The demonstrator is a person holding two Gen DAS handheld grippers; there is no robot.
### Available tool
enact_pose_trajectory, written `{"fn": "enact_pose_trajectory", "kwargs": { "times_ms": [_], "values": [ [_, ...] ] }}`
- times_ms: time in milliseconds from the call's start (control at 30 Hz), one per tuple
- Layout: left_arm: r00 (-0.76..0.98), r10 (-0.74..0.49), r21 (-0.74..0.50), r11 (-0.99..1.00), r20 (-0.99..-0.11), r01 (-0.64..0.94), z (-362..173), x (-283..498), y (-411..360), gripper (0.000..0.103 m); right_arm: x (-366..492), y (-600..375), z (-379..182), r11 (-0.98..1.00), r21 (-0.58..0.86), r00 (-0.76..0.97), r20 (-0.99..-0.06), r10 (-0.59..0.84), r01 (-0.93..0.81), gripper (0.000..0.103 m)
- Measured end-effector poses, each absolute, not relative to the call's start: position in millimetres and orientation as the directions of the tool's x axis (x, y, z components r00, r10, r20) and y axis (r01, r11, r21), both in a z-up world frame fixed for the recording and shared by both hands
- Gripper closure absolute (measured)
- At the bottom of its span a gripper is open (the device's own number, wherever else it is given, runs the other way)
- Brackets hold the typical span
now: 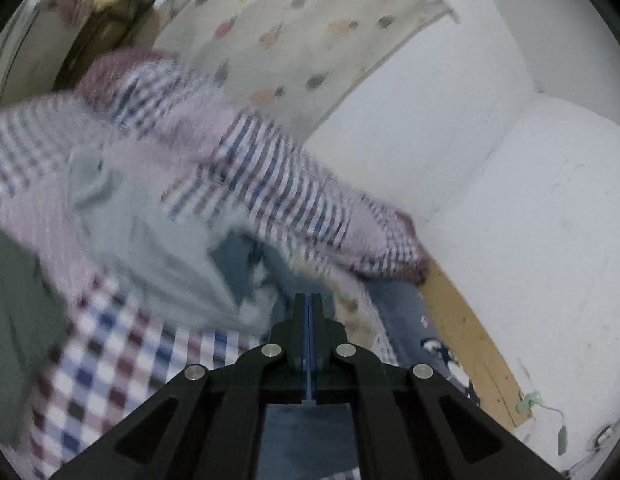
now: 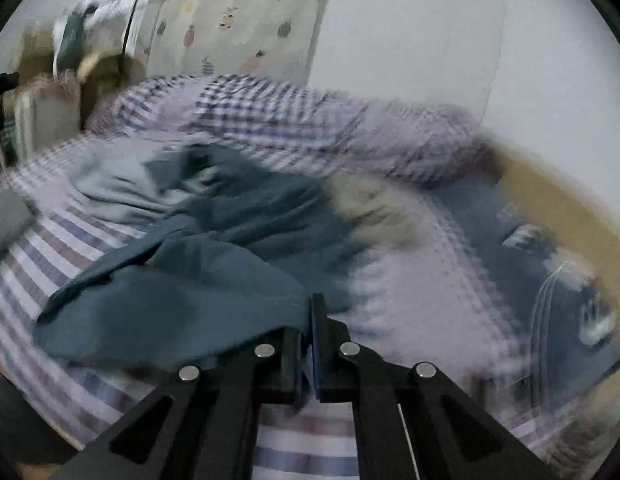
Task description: Fold clothes
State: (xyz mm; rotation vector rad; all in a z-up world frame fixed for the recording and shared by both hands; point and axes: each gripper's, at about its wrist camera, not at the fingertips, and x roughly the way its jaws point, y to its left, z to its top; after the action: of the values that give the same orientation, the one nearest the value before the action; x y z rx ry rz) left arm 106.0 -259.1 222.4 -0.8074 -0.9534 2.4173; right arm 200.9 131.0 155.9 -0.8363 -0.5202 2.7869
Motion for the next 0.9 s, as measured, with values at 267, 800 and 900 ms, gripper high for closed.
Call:
{"fn": "enact_pose_trajectory", "kwargs": {
  "times_ms": [267, 800, 900],
  "values": [
    [-0.437, 0.662, -0.695, -0.711, -0.609, -0.108, 73.2, 130.0, -185.3, 0.093, 210.3, 124.3, 98.4, -0.714, -0.694, -0.729, -0.536, 0.426, 0.092, 0.100],
    [-0.289, 0.478, -0.349, -0.848, -0.830, -0.400, 30.5, 177.5, -58.3, 0.047, 291.1, 265.5, 77.8, -0.976, -0.176, -0.574, -0.790, 0.216, -0.126, 0.082],
    [-0.275, 0.535, -0.422, -0.824, -0.799, -0.378, 31.3, 166.8, -64.0, 0.101, 296.9, 300.0, 78.8, -0.977, -0.020, -0.594, -0.791, 0.145, -0.211, 0.075]
  ]
}}
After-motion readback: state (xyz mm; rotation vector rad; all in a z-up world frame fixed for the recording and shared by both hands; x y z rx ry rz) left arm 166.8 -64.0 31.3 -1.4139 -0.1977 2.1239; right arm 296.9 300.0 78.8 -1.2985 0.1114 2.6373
